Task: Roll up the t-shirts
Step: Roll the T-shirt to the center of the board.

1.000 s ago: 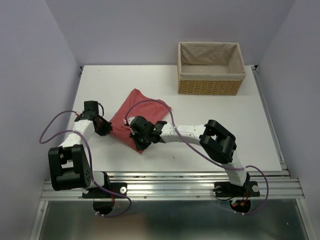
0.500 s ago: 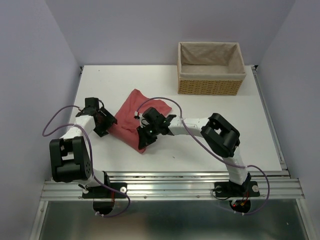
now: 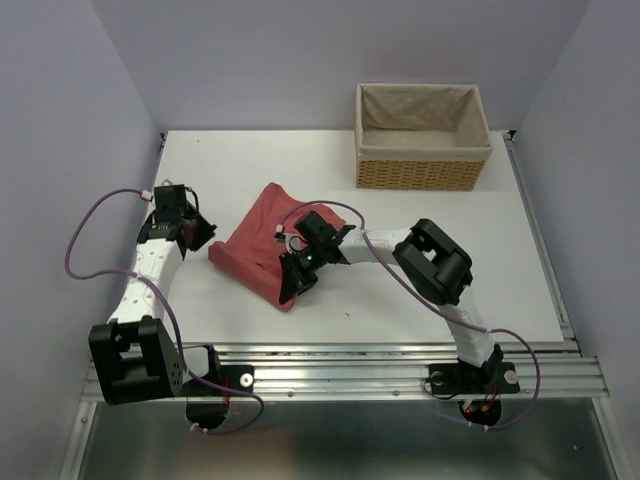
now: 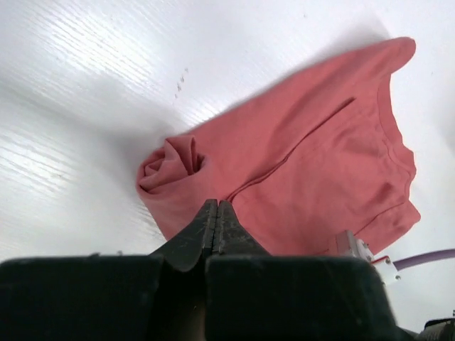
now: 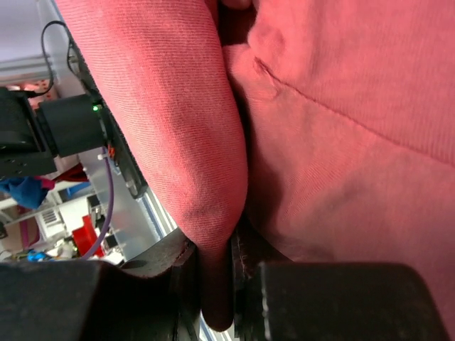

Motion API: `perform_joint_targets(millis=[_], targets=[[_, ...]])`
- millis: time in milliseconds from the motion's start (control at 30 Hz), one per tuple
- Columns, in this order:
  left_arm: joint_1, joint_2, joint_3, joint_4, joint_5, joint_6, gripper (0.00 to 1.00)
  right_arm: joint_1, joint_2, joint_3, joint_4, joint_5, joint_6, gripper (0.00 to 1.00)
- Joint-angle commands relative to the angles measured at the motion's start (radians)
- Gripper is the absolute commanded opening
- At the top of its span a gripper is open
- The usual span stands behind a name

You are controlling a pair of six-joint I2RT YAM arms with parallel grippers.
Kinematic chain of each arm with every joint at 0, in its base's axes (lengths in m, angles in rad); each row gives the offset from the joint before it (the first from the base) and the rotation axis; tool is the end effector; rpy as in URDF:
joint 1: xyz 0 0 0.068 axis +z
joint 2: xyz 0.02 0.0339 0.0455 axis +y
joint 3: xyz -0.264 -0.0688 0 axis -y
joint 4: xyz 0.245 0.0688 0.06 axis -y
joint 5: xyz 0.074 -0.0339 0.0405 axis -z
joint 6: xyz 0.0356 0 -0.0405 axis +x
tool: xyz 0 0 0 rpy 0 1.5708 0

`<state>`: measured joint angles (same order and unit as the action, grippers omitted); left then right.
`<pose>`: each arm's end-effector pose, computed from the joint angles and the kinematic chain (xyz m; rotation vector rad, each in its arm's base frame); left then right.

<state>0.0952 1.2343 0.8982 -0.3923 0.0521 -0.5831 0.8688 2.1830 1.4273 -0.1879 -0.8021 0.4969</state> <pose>0.2646 0.0234 0.2656 -0.7456 2.1947 -0.3094 0.2705 0.3595 0.1252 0.8727 -2.6107 -1.4551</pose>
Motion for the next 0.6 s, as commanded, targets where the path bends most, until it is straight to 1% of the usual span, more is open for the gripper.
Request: perform_joint_targets(millis=[0,133,233,367,467,567], targets=[[-0.028,0.013,0.001,0.007,0.040,0.026,0.00,-0.002,0.018,0.067,-0.013,-0.080,-0.014,0.01],[-0.045,0.048,-0.024,0.030,0.064,0.011,0.00,-0.011,0.029,0.071,-0.016,-0.085,-0.011,0.01],[-0.049,0.033,-0.041,0.044,0.065,0.011,0.00,-0.011,0.034,0.079,-0.016,-0.086,-0.004,0.01],[-0.052,0.027,-0.035,-0.022,0.032,0.022,0.00,-0.011,0.044,0.097,-0.022,-0.098,-0.001,0.01],[-0.055,-0.019,-0.051,-0.055,-0.003,0.025,0.00,-0.011,0.044,0.104,-0.028,-0.100,-0.003,0.01],[-0.057,-0.021,-0.053,-0.072,-0.032,0.031,0.00,-0.011,0.041,0.097,-0.030,-0.101,-0.004,0.01]])
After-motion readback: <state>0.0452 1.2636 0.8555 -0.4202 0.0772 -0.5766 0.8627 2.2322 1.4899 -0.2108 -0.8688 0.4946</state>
